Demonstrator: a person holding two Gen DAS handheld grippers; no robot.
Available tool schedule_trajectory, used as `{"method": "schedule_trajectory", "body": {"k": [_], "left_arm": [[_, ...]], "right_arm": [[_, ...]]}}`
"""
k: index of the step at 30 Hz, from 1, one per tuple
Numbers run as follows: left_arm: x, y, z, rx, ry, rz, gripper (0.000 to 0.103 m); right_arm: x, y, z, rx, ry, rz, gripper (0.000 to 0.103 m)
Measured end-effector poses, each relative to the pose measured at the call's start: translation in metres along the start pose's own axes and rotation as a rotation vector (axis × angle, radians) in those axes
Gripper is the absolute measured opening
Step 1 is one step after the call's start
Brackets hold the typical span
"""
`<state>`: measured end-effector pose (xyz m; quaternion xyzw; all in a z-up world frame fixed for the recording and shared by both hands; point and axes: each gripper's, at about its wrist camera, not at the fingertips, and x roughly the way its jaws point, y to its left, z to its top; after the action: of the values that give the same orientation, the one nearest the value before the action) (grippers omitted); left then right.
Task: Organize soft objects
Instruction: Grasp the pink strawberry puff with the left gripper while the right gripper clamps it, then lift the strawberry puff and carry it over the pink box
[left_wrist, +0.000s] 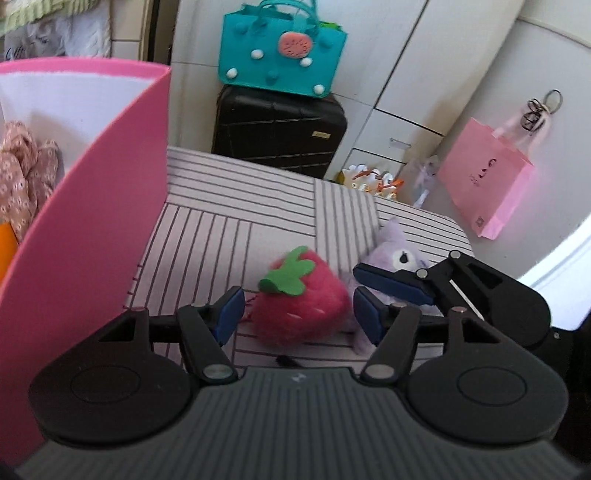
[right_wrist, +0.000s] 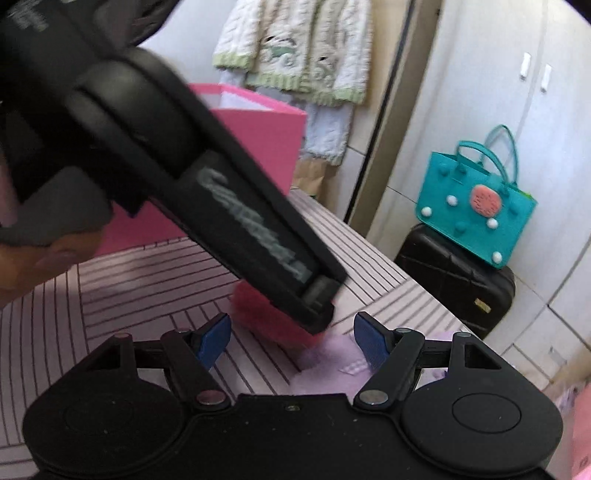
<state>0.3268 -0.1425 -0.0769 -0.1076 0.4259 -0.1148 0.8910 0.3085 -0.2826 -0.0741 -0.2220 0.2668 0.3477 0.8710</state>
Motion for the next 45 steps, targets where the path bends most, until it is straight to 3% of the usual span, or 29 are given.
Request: {"method": "schedule_trajectory", "body": {"k": [5, 10, 15, 20, 29, 40, 45], "left_arm": [[0.004, -0.008, -0.008, 0.048, 0.002, 0.013, 0.049], [-0.002, -0.014, -0.015, 0.096, -0.026, 0.016, 0.043], [-0.015, -0.018, -0.020, 0.117, -0.045, -0.011, 0.041], [-0.037, -0.020, -0.024, 0.122, -0.039, -0.083, 0.039], [-0.095, -0.018, -0.038, 0.167, -0.071, -0.174, 0.035], [-0.165, 0.015, -0.040, 0.167, -0.039, -0.359, 0.032], [-0.197, 0.030, -0.038, 0.185, -0.078, -0.375, 0.032]], "right_arm": [[0.004, 0.000, 0.002, 0.037, -0.012, 0.048, 0.059], [-0.004, 0.000, -0.003, 0.078, -0.028, 0.038, 0.050], [-0.022, 0.006, -0.003, 0.088, -0.033, 0.016, 0.050], [-0.043, 0.014, 0.001, 0.123, -0.023, -0.019, 0.050], [-0.096, 0.027, 0.016, 0.304, -0.051, 0.025, 0.051], [-0.140, 0.060, 0.045, 0.350, -0.108, 0.076, 0.054], [-0.153, 0.079, 0.068, 0.312, -0.152, 0.085, 0.055]]}}
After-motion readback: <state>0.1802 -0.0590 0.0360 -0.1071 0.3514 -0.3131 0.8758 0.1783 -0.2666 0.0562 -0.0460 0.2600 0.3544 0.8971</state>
